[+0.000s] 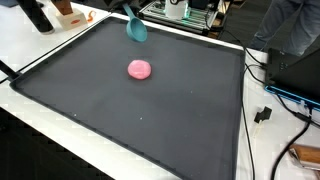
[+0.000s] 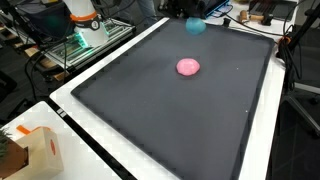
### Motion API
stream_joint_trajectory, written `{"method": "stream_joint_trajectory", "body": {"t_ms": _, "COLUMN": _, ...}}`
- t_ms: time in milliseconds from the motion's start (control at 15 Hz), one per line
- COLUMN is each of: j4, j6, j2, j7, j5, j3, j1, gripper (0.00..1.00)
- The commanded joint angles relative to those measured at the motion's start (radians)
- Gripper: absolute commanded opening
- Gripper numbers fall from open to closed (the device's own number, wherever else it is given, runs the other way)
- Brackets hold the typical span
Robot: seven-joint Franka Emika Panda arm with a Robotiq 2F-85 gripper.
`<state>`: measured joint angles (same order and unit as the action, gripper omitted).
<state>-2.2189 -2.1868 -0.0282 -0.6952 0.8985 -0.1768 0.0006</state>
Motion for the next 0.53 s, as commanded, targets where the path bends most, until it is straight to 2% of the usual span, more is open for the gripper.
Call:
{"method": "stream_joint_trajectory", "body": {"t_ms": 0, "j4": 0.074, "j6": 0.087, "j2": 0.114, "j7": -0.102, "j5": 0.137, "j3": 0.01, "j1": -0.065, "gripper": 0.25}}
{"method": "stream_joint_trajectory", "body": {"t_ms": 267, "j4": 0.105, "j6": 0.095, "j2": 0.21, "j7": -0.179, "j5": 0.215, "j3": 0.023, "j1": -0.114, "gripper": 0.25}}
{"method": "stream_joint_trajectory", "body": {"t_ms": 467, "j4": 0.128, "j6": 0.137, "j2": 0.271, "j7": -0.246, "j5": 0.224, "j3": 0.03, "j1": -0.144, "gripper": 0.25}}
